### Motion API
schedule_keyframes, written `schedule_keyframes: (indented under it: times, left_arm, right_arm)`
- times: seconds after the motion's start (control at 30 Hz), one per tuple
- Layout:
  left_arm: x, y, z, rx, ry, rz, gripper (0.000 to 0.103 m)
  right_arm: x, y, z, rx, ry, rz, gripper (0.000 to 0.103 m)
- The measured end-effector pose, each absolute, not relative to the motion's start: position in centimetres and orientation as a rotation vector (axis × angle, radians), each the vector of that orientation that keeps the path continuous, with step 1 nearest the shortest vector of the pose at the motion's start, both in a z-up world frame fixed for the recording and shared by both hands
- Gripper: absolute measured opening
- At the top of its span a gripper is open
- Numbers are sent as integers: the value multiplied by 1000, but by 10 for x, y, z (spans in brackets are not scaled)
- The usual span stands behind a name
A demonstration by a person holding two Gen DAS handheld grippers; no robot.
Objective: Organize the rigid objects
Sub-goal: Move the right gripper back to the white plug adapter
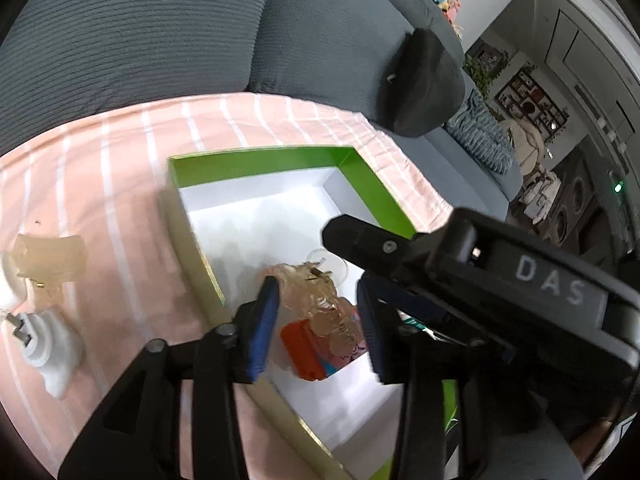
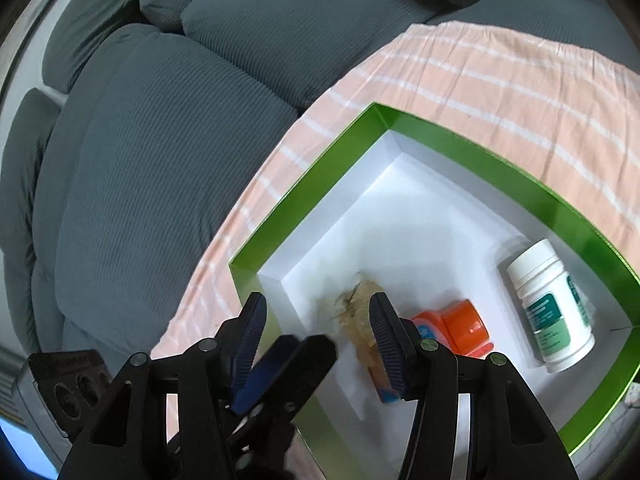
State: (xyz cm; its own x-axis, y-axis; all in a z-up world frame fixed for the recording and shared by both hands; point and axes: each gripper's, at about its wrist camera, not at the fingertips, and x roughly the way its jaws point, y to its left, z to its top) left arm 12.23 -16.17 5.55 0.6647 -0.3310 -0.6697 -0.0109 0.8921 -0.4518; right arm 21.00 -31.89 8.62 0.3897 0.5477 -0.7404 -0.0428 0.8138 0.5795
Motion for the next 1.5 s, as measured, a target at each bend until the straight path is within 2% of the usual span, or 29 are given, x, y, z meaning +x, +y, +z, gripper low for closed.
schedule_keyframes:
  times: [0.2, 0.3, 0.47, 0.53, 0.73, 1.1, 1.23, 1.5]
  left_arm:
    - [98, -139, 73, -451, 780, -130, 57]
    - [85, -128, 80, -439, 756, -82, 61]
    - [58, -103, 88, -433, 719, 7, 65]
    - [45, -90, 89, -429, 709, 56, 70]
    - [8, -49, 82, -463, 712, 196, 71]
    - [-44, 2, 78, -510, 711, 366, 75]
    - [-55, 12, 69, -520, 725, 404, 79]
    - [-63, 22, 50, -542, 760, 436, 82]
  right_arm:
    - [200, -311, 104, 453, 1054, 400, 56]
    - [194, -304, 113, 406, 1019, 402, 66]
    - [184, -289, 124, 352, 983, 435, 67]
    - [180, -281, 127, 323, 973, 448, 67]
    - [169, -260, 134, 260, 958, 491, 75]
    - [146, -214, 138, 128, 952, 587, 78]
    - [136, -192, 134, 42, 948, 608, 88]
    - [125, -153, 115, -100, 989, 629, 88]
